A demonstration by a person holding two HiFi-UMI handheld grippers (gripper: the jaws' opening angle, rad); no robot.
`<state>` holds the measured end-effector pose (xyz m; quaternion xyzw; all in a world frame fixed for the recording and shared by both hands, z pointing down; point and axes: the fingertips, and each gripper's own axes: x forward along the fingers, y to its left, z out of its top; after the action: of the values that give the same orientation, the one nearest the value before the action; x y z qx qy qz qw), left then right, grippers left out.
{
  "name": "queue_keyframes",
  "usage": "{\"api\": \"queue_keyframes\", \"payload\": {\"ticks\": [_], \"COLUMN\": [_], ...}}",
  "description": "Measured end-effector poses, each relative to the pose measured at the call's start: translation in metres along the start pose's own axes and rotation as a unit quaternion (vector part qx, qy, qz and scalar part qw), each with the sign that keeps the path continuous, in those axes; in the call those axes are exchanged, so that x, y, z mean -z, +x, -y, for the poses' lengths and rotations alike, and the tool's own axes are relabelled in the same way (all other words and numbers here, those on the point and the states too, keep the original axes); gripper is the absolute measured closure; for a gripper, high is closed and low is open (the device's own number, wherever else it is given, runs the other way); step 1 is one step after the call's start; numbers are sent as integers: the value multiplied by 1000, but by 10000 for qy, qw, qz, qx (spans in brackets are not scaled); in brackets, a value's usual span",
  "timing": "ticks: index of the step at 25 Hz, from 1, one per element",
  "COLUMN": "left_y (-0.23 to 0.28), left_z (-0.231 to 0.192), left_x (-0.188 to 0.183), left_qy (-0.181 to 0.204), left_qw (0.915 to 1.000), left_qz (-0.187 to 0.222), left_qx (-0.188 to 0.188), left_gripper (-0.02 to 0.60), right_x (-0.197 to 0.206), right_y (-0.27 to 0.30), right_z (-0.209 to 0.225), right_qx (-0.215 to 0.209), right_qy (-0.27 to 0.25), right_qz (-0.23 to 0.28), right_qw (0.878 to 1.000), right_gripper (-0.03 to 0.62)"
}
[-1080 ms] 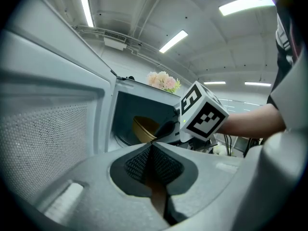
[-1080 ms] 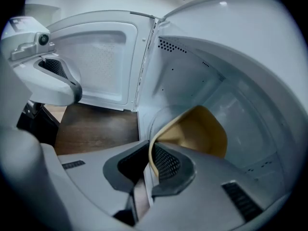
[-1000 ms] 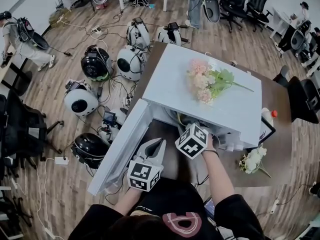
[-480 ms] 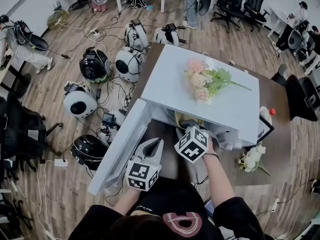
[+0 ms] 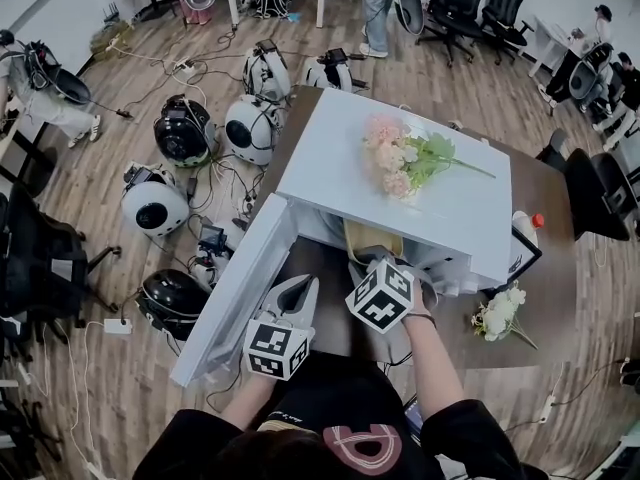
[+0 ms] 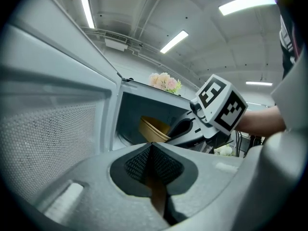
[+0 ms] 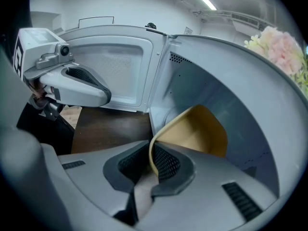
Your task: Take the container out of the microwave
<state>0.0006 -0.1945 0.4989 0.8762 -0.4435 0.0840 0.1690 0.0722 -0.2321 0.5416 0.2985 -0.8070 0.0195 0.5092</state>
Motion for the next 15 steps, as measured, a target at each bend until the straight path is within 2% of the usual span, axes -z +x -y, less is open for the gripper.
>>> {"api": "queue_keyframes", "payload": {"ticks": [15], "left_y": [-10], "left_z": [8], "left_x": [-2], "left_qy": [138], "left_qw": [9999], "left_qz": [94], "left_qx": [-8], "left_gripper": [572], "right_x": [15], "right_y": [-18], "right_z": [-29], "right_qx": [3], "right_qy": [193], "right_qz": [-84], "right_qw": [9998], "right_gripper": [560]}}
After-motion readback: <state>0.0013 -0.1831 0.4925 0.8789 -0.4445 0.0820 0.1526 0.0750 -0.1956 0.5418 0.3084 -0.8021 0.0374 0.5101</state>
